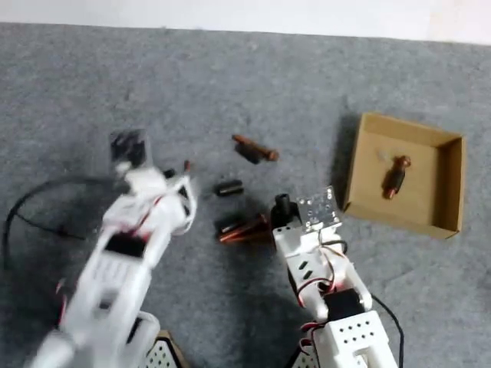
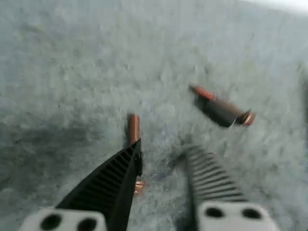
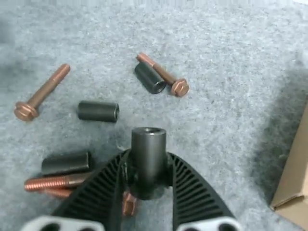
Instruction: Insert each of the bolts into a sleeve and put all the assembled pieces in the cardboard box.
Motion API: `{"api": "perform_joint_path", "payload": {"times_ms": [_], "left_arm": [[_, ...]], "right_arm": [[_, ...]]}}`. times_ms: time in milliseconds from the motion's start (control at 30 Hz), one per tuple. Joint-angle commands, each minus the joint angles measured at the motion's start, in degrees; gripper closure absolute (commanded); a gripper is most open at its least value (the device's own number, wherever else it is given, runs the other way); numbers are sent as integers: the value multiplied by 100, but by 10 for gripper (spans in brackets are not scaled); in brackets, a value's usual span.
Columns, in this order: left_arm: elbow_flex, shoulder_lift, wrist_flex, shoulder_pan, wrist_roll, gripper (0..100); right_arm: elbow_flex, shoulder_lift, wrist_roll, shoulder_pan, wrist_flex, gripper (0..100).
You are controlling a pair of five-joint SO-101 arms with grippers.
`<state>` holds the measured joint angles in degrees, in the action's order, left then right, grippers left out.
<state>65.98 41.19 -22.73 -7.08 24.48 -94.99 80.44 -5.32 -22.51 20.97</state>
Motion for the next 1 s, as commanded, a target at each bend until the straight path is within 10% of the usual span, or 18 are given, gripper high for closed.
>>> {"api": "perform_joint_path", "payload": {"times_ms": [0,333,967], "left_arm": [[-1367,-2299,132,-136,-18,759],[-3688,-4963,-1512,154,-44,758],[-3310,-3723,-2154,312,-26,758]], "right_arm": [[84,92,0,4,-154,995],[84,92,0,4,-154,995],[84,92,-237,4,-154,995]]}}
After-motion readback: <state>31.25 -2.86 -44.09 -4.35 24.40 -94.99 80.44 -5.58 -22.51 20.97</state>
